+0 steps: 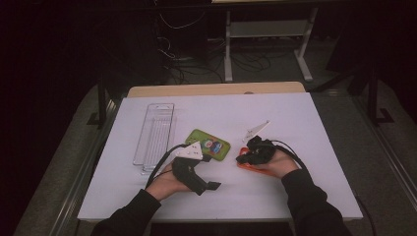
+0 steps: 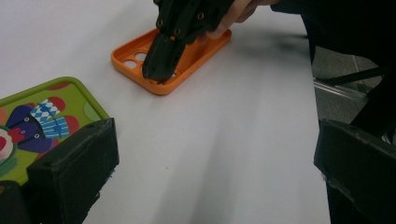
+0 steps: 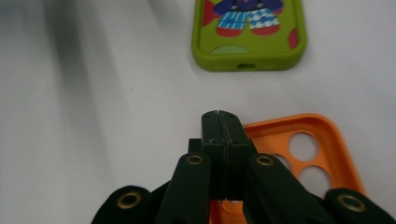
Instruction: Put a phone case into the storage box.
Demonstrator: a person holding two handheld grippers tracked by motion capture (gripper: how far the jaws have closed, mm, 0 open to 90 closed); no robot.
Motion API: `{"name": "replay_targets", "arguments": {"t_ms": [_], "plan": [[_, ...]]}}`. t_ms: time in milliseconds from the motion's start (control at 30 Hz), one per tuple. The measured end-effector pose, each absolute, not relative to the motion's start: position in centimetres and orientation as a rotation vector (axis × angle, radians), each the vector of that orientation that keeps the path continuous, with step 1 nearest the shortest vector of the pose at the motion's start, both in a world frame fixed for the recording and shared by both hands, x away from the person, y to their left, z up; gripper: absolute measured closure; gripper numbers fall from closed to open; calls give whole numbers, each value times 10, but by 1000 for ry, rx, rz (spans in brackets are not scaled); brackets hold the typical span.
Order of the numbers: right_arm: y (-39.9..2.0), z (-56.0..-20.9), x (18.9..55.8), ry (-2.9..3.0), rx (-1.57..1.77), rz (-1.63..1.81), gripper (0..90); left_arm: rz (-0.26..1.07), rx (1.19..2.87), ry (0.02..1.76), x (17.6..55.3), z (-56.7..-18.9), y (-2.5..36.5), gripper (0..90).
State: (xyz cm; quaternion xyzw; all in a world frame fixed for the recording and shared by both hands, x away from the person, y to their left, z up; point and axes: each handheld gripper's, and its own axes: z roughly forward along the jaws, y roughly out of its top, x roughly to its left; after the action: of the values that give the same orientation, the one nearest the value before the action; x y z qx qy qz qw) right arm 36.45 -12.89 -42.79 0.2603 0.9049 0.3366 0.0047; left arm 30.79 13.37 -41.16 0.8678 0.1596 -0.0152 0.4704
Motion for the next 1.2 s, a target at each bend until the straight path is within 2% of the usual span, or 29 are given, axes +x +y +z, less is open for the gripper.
{"name": "replay_targets", "arguments": {"t_ms": [133, 200, 400, 667, 867, 1200], "plan": [[-142, -418, 361, 2771, 849, 1117, 801, -38, 2127, 395, 308, -411, 134, 0], [-149, -413, 356, 2724, 868, 1151, 697, -36, 2128, 393, 309, -411, 135, 0], [-173, -406, 340, 2624, 955, 1218, 520, -28, 2137, 396, 310, -411, 136, 0], [-186, -409, 311, 2497, 1066, 1223, 128, -20, 2125, 406, 313, -410, 140, 0], [-196, -418, 291, 2417, 1110, 1264, 0, -20, 2122, 405, 312, -410, 140, 0], [-198, -419, 279, 2395, 1099, 1284, 0, -26, 2121, 419, 313, -411, 140, 0]]}}
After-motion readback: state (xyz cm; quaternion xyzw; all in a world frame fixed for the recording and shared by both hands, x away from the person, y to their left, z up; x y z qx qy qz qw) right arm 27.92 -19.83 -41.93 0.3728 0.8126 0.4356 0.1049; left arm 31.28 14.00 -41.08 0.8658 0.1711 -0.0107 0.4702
